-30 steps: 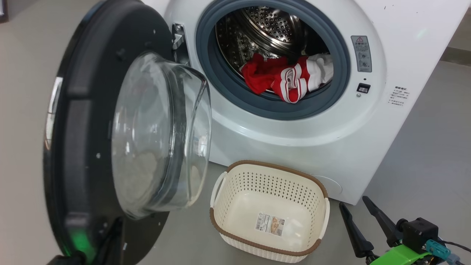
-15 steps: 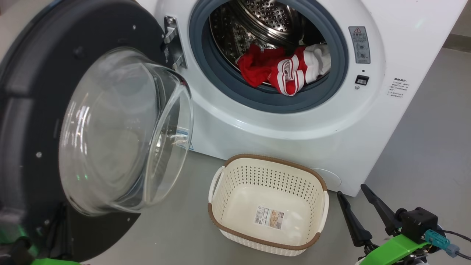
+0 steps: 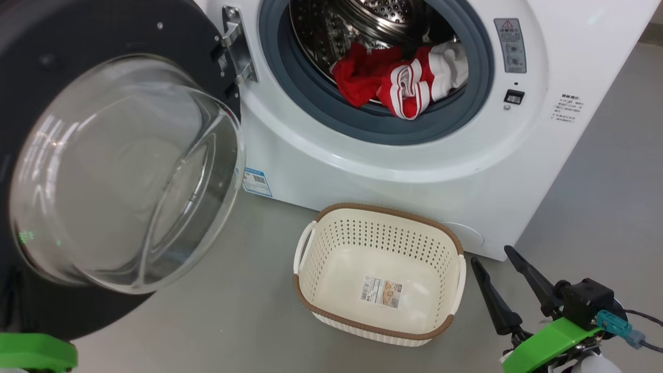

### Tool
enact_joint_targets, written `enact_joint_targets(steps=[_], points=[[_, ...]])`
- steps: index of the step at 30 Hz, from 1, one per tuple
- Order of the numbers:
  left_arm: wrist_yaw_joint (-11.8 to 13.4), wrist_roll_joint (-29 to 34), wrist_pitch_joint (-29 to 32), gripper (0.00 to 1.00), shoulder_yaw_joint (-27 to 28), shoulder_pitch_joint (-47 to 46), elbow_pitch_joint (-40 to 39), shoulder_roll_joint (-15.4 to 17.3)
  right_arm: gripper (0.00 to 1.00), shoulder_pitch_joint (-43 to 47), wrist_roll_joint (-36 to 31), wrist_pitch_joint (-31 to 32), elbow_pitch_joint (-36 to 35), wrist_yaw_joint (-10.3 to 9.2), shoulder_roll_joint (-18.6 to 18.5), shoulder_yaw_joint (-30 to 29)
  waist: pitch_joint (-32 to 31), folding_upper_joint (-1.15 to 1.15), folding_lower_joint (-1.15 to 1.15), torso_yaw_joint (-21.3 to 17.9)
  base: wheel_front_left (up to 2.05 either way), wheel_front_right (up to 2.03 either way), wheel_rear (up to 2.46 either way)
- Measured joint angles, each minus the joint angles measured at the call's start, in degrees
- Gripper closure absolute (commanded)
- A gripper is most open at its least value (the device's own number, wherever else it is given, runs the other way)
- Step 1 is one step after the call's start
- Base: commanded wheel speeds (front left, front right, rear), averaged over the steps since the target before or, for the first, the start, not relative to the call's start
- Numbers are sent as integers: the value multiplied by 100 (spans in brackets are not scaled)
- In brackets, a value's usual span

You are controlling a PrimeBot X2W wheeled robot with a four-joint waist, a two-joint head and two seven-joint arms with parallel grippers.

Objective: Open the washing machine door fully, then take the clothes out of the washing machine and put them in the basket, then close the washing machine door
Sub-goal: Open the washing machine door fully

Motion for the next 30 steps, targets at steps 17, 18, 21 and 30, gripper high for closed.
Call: enact_joint_targets(steps=[17,18,21,30], points=[[-313,420,-181,100,906,-1390,1786,223,0,-367,-32,-1,-5,0,-207,64,578,0,0,-160,0,0,0],[-322,460,-181,100,965,-1429,1833,223,0,-367,-33,-1,-7,0,-214,60,596,0,0,-167,0,0,0],[-364,594,-181,100,1129,-1575,2020,224,0,-367,-34,-1,-14,0,-222,47,633,0,0,-176,0,0,0],[-514,947,-181,100,1636,-1986,2619,439,0,-375,-43,-1,-37,0,-221,64,699,0,0,-259,0,0,0]])
